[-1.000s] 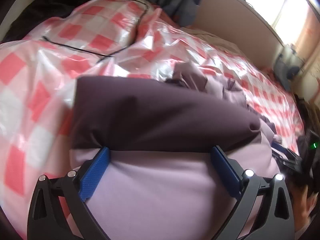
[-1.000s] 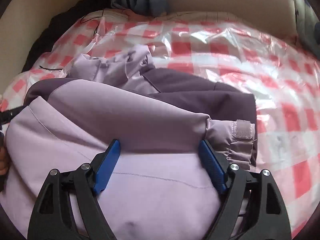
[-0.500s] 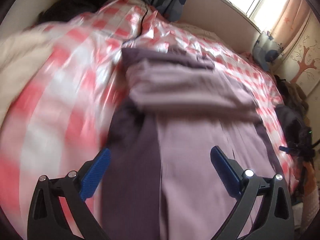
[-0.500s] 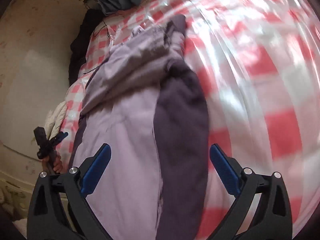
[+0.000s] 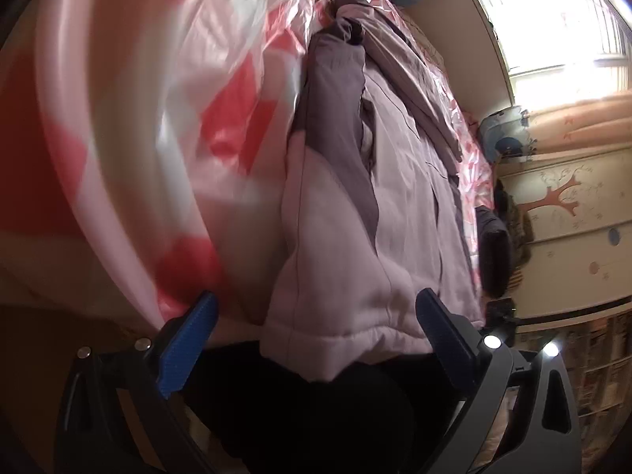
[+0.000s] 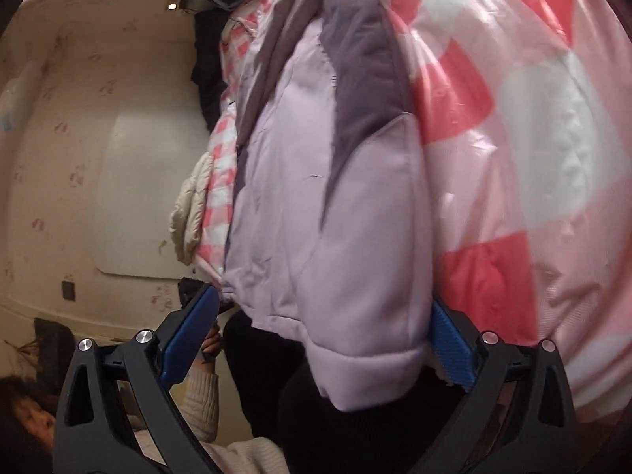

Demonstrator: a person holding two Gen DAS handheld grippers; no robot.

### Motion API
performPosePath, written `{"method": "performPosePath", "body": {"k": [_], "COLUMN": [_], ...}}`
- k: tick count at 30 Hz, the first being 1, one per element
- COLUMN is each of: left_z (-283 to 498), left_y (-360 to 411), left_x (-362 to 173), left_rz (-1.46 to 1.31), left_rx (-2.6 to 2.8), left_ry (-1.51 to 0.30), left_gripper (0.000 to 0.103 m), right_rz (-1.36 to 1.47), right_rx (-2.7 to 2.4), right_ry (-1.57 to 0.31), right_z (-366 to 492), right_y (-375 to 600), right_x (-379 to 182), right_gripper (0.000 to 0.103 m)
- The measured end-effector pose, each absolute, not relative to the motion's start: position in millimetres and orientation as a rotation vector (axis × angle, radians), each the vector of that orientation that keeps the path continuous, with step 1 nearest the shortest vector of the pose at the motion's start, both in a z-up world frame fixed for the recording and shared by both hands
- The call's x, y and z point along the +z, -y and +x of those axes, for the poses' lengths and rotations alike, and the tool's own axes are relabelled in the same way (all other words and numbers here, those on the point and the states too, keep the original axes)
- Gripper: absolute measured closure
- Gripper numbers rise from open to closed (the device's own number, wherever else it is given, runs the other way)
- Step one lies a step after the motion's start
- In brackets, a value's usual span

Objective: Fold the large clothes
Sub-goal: 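Lift the hem with both grippers, raising the jacket off the bed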

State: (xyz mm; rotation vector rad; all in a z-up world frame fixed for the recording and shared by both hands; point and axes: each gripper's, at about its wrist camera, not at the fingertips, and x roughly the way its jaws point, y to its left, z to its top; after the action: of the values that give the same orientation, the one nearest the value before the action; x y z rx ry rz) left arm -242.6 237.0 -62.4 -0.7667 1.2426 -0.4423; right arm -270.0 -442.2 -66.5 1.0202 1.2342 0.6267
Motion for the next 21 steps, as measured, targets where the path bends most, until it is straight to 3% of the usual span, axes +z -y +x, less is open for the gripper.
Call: {"method": "performPosePath", "body": {"k": [10,11,12,13,14,21], "left_z": [-232.0,-229.6,-225.5,-224.9,-225.1,-226.8], "left_y": [-189.6,-185.5,-181.5,-176.5,-174.1,-172.5], "left_x": [-65.0,-63.6,-60.5,-57.8,-54.0,13.3], "left_rz": [-0.706,-0.684,-0.655,-0.615,-0.629,-0.681], "left_rx": [-0.471,-0.445,-0.416,-0.387,-0.399,-0.462], "left_ry": [-1.283,-1.287,-1.286,-1.287,-1.275,-1.096], "left_gripper": [0.008,0.021,0.035,0.069,0.081,0.089], "right_rz": [0.949,0.949,0.943,0.949,0.959,0.99], "right_rx": [0.638,0.648,0.657,0.655,0.653,0.71], "right_ry": [-1.271,-1.237,-1.193,-1.175,-1.154,-0.903], "right_z": [-280.5,-282.0,-285.6,-288.7,-289.5,-280.4], "right_y": [427.0,425.7,425.8,425.1,424.1,417.4], "right_x": [-63.2,-60.3,-56.1,-53.7,-51.9,1.0], "right_gripper": [0.007,0.012,0.036,0.068,0.074,0.083]}}
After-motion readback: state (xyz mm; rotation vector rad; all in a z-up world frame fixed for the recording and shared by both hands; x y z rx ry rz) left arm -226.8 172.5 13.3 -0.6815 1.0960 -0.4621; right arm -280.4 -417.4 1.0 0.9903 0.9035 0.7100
